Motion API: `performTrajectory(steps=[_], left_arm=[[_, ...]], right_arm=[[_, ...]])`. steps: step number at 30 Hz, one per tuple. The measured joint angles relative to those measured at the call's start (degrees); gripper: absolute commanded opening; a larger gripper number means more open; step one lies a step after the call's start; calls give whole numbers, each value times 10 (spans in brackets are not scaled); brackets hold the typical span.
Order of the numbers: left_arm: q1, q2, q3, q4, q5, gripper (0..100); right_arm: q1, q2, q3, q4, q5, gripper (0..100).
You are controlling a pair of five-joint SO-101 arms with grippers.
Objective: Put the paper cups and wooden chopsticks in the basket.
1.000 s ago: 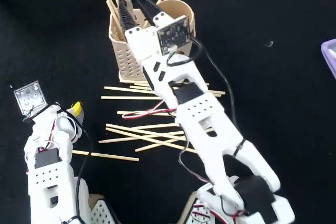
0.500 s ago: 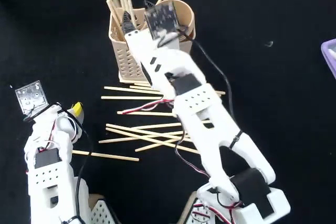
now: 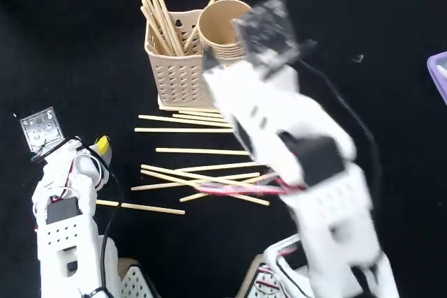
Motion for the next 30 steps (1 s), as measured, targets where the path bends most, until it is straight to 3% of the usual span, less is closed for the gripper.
performTrajectory(steps=[3,6,11,16,22,30], left_arm=[[0,0,0,0,0,252],[0,0,0,0,0,252],[0,0,0,0,0,252],[0,0,0,0,0,252],[0,0,0,-4,0,252],[0,0,0,-5,0,252]], right_arm=[[68,-41,21,102,22,188],[145,-49,103,102,43,188],[240,-49,307,-38,38,188],[253,-41,437,-229,-8,187],[254,105,401,-290,-79,187],[255,439,154,-233,-147,187]])
